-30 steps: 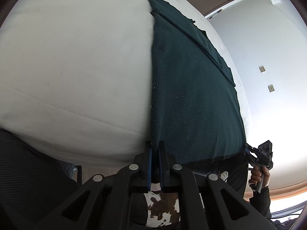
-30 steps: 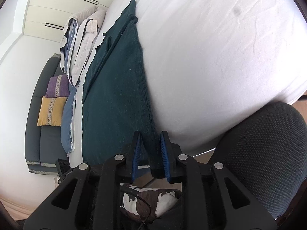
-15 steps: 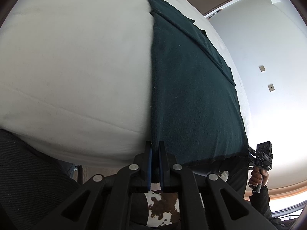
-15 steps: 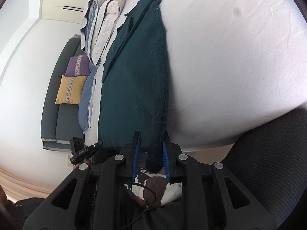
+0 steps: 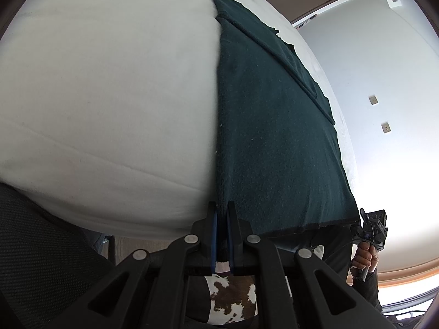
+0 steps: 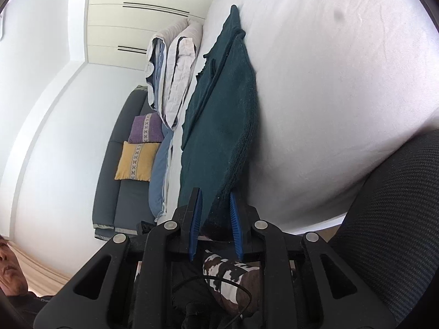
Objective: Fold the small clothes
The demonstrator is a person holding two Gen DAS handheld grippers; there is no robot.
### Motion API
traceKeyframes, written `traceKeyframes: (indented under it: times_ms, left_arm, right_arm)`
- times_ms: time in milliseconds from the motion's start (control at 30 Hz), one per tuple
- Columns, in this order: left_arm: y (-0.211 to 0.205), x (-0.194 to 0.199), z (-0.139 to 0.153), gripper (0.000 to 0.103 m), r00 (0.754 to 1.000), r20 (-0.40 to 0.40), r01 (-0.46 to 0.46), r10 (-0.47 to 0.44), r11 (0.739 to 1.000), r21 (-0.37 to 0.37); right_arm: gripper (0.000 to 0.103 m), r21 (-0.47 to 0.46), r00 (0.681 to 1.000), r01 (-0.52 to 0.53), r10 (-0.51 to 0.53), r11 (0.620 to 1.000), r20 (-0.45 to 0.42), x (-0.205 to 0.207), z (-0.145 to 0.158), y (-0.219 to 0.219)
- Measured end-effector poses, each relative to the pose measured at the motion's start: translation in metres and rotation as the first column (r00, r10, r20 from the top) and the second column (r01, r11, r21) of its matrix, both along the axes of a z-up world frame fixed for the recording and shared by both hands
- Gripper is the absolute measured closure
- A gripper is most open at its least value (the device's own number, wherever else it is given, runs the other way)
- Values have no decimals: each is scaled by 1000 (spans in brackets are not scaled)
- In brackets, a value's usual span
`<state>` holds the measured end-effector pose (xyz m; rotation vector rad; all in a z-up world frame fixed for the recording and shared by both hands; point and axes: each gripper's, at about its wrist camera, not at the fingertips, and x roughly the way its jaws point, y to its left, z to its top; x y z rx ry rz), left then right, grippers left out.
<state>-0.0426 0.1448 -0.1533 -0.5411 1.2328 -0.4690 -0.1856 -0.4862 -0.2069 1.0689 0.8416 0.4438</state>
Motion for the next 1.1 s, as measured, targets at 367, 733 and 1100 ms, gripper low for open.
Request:
traceKeyframes:
  times_ms: [367, 733, 1100]
  left_arm:
    - [-5, -2, 12, 96, 1000, 31, 2, -2, 1000, 5]
    - [2, 15, 67, 96, 988, 130, -51, 82, 973, -225]
    - [9, 84, 106, 96, 961, 174, -138, 213, 921, -364]
  right_arm:
    - [97, -145, 1000, 25, -24, 989, 4, 3, 25, 14]
    - [97, -71, 982, 71, -58, 995, 179, 49, 101, 31]
    - [98, -77, 963, 155, -133, 985, 234, 153, 150, 35]
